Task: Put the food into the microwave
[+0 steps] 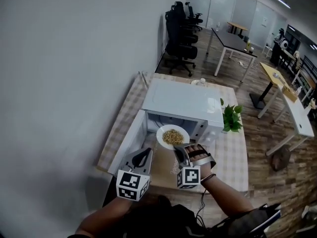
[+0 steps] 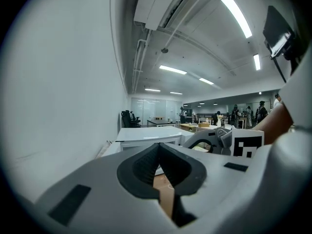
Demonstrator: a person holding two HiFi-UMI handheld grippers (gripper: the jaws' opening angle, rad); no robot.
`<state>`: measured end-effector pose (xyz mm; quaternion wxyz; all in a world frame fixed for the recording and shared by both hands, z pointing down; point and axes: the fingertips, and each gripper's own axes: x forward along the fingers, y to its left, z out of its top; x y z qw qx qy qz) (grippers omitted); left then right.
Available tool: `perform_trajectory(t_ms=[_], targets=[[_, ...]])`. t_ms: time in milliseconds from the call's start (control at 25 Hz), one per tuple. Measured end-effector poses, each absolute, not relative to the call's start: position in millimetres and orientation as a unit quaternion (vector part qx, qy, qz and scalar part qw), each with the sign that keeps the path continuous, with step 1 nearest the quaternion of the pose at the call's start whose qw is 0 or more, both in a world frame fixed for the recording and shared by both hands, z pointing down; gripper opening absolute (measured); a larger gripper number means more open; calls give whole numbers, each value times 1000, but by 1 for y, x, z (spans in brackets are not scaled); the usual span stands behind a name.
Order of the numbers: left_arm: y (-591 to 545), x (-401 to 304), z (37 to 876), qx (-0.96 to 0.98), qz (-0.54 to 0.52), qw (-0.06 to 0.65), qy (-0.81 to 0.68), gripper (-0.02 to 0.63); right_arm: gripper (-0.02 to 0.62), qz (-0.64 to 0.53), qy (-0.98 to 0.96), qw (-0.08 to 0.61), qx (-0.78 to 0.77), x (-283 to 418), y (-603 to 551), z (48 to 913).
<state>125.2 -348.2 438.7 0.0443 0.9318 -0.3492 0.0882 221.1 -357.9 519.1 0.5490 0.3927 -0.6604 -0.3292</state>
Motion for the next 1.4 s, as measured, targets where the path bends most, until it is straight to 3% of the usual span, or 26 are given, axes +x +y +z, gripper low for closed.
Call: perform_trajectory(t_ms=[520,1400], targets=[[-368,141,489,917,116,114,-365,9,18,-321,-690,536,367,244,-403,572],[-367,149,535,890,153,137,-406,9,18,-270,-688,575,351,263,-492,677]])
